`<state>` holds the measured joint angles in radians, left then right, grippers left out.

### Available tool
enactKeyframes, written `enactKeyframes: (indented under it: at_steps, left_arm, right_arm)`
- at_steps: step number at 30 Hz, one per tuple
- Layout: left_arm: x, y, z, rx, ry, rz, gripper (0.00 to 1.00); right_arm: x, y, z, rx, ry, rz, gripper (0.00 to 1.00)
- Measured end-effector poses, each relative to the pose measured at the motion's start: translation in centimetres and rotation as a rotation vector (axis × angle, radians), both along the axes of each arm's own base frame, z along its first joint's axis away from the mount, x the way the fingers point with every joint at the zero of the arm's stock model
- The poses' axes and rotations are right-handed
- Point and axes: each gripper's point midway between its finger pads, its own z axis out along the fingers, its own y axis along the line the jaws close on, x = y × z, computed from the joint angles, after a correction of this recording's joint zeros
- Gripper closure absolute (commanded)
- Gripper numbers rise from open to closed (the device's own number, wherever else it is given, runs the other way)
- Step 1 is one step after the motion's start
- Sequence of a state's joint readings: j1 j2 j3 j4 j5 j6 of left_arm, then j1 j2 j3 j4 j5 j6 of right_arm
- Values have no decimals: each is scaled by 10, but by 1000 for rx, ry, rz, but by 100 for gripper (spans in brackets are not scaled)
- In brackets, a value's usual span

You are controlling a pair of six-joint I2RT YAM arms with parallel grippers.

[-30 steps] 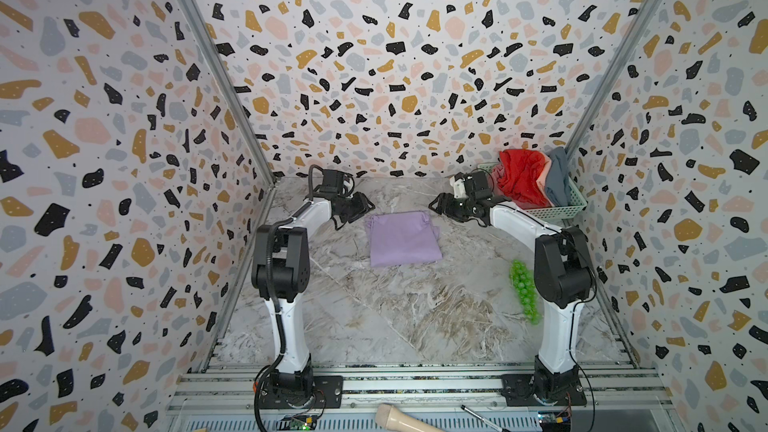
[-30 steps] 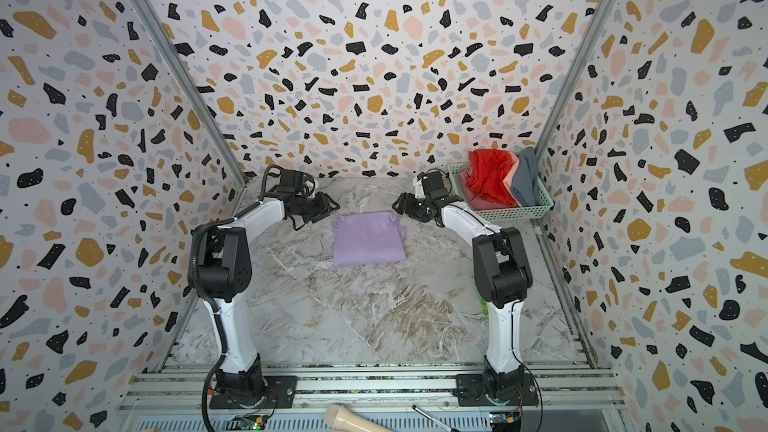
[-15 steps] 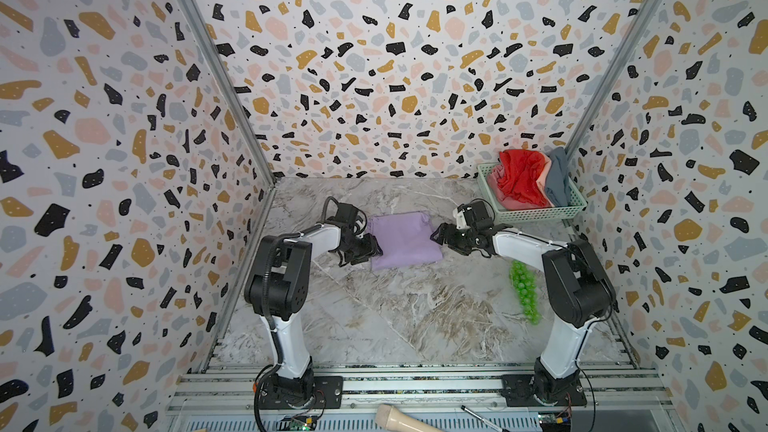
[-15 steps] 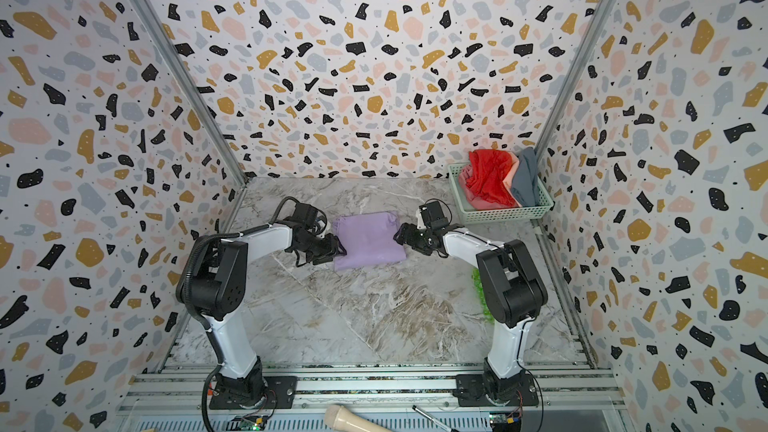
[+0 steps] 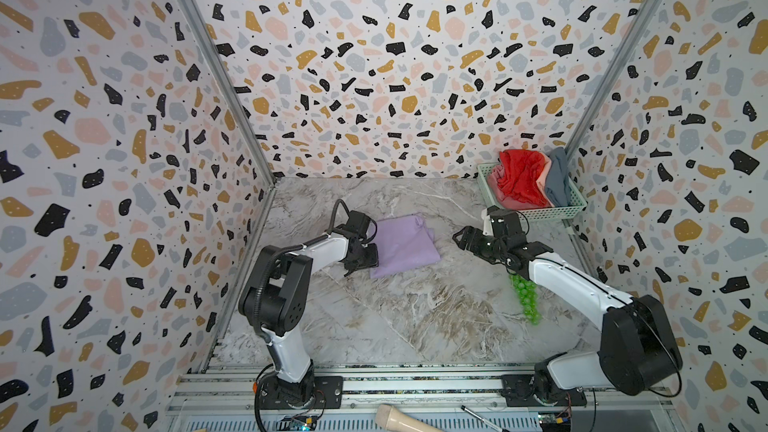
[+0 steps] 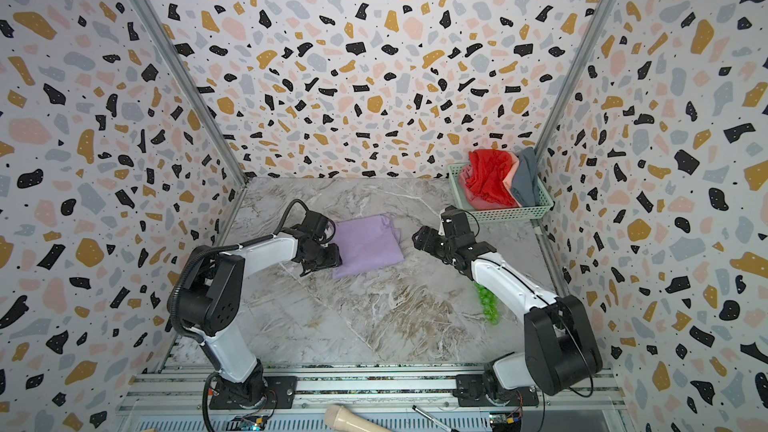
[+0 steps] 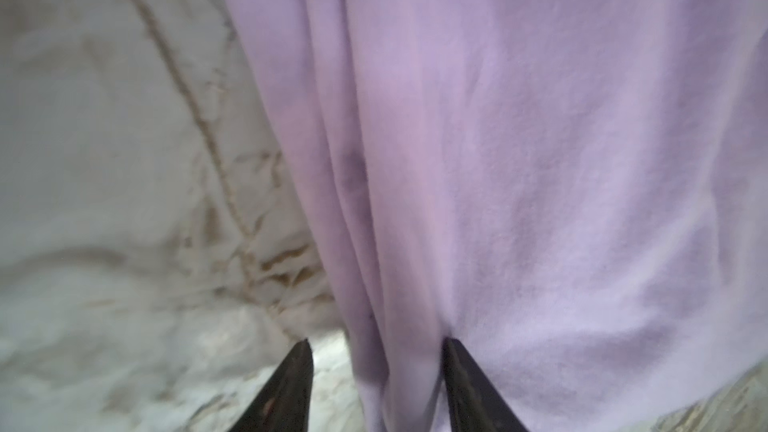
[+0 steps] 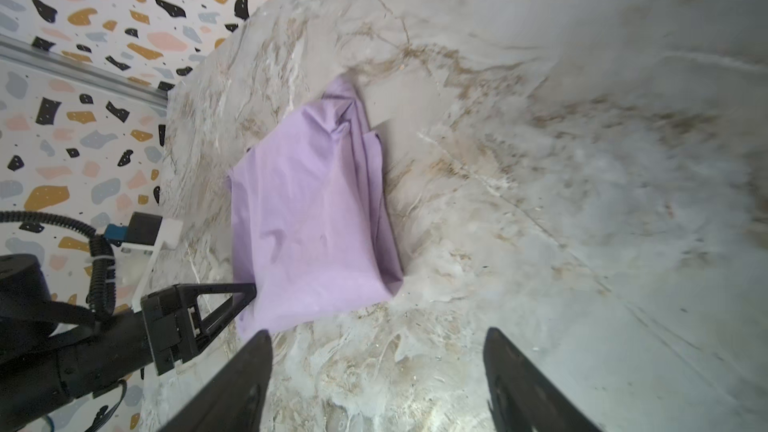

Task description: Fold and stack the t-shirts

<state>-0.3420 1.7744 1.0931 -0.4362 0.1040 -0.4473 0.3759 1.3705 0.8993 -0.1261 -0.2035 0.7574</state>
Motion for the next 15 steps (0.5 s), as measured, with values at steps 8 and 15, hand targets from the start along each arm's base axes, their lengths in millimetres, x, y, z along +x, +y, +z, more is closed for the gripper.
enactKeyframes:
  at_steps: [8, 15]
  left_arm:
    - [13, 5, 66, 21, -156, 17, 36]
    - [33, -54, 80, -92, -206, -62, 36]
  right_arm:
    - [-7, -27, -3, -19, 18, -61, 19]
    - [-5, -55, -11, -26, 53, -88, 19]
